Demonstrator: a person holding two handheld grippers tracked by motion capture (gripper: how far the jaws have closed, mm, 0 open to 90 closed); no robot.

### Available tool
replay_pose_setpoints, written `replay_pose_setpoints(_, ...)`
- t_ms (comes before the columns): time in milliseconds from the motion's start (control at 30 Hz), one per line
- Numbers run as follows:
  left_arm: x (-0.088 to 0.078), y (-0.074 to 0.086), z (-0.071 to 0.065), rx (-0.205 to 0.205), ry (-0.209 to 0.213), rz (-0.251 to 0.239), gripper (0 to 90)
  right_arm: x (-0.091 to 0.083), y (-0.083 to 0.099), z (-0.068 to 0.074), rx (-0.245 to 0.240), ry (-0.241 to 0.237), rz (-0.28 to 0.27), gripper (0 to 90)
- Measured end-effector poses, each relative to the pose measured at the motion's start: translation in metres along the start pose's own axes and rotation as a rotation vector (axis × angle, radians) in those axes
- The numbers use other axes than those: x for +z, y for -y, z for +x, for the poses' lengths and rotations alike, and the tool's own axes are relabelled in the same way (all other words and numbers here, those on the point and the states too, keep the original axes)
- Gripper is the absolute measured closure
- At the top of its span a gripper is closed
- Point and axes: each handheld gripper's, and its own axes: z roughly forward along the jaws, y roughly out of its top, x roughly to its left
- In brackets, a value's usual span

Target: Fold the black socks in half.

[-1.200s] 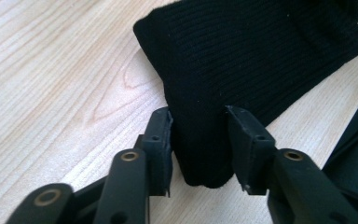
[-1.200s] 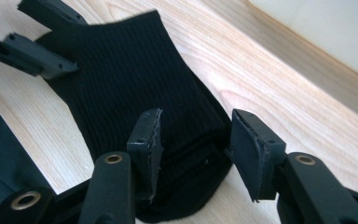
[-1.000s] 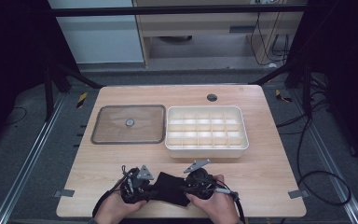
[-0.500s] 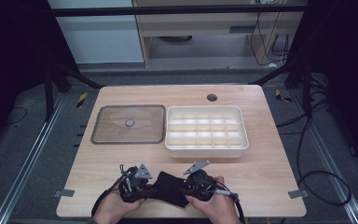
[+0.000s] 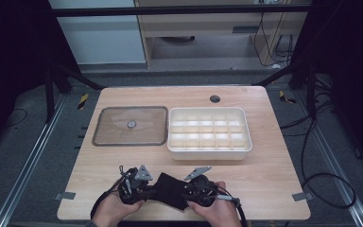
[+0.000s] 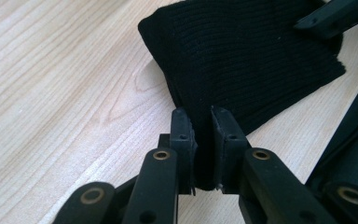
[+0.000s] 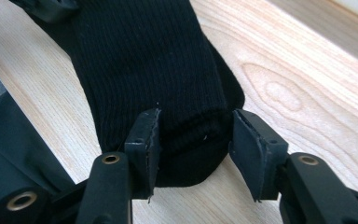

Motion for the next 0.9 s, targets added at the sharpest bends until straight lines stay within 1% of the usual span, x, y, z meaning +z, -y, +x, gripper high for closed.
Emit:
replay_pose_setpoints(200, -0.008, -0.004, 0.000, 0.009, 0.010, -0.017, 80.0, 0.005, -0.002, 0.000, 0.006, -0.009, 0.003, 57.7)
replay_pose_setpoints(233, -0.009, -0.005, -0.001, 0.010, 0.014, -0.022, 80.1, 0.005, -0.003, 0.000, -0.001, -0.010, 0.002, 58.1)
replay_pose_setpoints(333, -0.015, -0.010, -0.006, 0.027, 0.016, -0.037, 80.2, 0.006, -0.004, 0.001, -0.003, -0.012, 0.000, 58.9)
replay_pose_setpoints(467, -0.016, -0.015, -0.013, 0.041, 0.033, -0.049, 80.4, 0.007, -0.005, 0.001, 0.000, -0.013, -0.006, 59.0)
replay_pose_setpoints(667, -0.016, -0.019, -0.022, 0.072, 0.049, -0.047, 80.6, 0.007, -0.005, 0.001, 0.002, -0.010, -0.010, 56.9)
replay_pose_setpoints(800, -0.017, -0.018, -0.021, 0.069, 0.029, -0.041, 80.6, 0.005, -0.004, 0.000, 0.003, -0.008, -0.024, 54.1)
replay_pose_setpoints(900, -0.018, -0.017, -0.020, 0.071, 0.018, -0.038, 80.6, 0.000, -0.003, 0.002, 0.004, -0.003, -0.038, 52.6)
